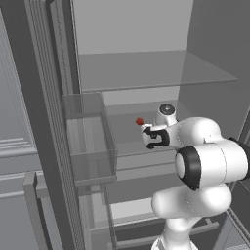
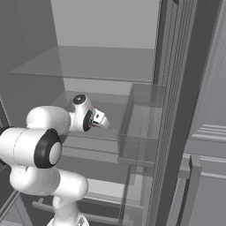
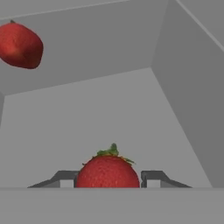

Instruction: Take the strawberry from the fridge and place it on top of the pancake, located on the dining counter.

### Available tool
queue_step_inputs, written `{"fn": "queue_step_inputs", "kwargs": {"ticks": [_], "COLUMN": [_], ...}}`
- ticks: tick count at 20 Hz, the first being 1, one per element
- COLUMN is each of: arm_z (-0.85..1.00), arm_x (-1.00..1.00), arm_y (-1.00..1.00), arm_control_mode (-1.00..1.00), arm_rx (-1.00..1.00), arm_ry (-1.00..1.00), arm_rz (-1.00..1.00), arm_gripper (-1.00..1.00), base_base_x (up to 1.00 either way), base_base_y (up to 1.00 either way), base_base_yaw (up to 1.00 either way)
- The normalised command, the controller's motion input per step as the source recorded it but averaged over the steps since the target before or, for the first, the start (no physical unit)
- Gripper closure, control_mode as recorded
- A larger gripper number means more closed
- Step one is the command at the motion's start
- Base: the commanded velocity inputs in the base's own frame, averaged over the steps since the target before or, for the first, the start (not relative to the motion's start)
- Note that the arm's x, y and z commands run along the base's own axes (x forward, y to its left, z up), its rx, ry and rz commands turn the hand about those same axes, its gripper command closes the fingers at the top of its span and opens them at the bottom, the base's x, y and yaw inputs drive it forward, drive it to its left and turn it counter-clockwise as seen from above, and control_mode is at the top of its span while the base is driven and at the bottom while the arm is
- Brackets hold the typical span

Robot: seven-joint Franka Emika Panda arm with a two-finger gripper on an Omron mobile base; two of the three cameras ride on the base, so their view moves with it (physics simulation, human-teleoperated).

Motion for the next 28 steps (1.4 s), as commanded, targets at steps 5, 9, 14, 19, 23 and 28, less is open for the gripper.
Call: {"fn": "queue_step_inputs", "kwargs": {"ticks": [5, 9, 14, 19, 23, 28], "arm_z": [-0.14, -0.01, 0.04, 0.51, 0.81, 0.84], "arm_x": [-0.03, -0.21, -0.7, -0.82, -0.83, -0.72], "arm_y": [0.0, 0.0, 0.0, 0.03, 0.02, 0.22], "arm_control_mode": [-1.0, -1.0, -1.0, -1.0, -1.0, -1.0], "arm_rx": [0.0, 0.0, 0.0, 0.0, 0.0, -0.04], "arm_ry": [0.0, 0.0, 0.0, 0.0, 0.01, 0.09], "arm_rz": [0.0, 0.0, 0.01, 0.06, 0.07, 0.11], "arm_gripper": [1.0, 1.0, 1.0, 1.0, 1.0, 1.0], "base_base_x": [0.0, 0.0, 0.0, 0.0, 0.0, 0.0], "base_base_y": [0.0, 0.0, 0.0, 0.0, 0.0, 0.0], "base_base_yaw": [0.0, 0.0, 0.0, 0.0, 0.0, 0.0]}}
